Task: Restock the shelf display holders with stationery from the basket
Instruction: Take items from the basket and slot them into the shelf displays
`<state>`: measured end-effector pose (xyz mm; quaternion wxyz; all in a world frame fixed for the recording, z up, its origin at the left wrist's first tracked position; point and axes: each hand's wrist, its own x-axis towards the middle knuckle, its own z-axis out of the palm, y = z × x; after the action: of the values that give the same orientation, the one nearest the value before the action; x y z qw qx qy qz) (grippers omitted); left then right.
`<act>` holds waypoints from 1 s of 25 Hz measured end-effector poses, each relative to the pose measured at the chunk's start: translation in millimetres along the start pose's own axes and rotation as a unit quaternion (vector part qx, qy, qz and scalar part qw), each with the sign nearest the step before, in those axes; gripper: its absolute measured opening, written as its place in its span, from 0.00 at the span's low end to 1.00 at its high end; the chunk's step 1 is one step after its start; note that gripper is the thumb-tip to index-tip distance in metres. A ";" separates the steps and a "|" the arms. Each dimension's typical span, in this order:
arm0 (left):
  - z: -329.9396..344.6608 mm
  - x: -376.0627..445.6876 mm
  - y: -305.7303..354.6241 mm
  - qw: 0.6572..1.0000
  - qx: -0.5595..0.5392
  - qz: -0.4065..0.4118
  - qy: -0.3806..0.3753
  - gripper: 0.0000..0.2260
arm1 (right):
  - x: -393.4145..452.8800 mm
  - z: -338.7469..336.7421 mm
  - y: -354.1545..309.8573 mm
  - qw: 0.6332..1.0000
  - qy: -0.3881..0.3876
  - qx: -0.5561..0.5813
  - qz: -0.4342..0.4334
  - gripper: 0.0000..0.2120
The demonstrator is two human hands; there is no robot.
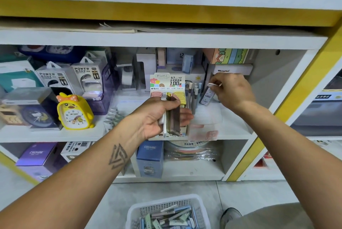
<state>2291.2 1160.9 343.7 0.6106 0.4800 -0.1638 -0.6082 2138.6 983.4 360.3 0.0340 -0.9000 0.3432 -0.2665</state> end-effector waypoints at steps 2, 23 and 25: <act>-4.7 -0.7 4.6 1.000 0.002 0.016 0.019 0.08 | 2.9 -1.5 -7.6 1.000 0.001 0.014 0.006 0.07; -55.3 -32.1 29.5 0.993 -0.044 0.036 0.107 0.05 | 1.4 37.6 -87.2 0.989 -0.049 0.109 -0.093 0.07; -56.6 -32.2 28.0 0.993 -0.036 0.034 0.108 0.05 | 2.1 40.8 -89.8 0.988 -0.063 0.116 -0.080 0.08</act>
<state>2345.2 1206.2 350.5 0.6619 0.5147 -0.0913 -0.5373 2214.3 1045.6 348.2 0.1382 -0.9294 0.2344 -0.2493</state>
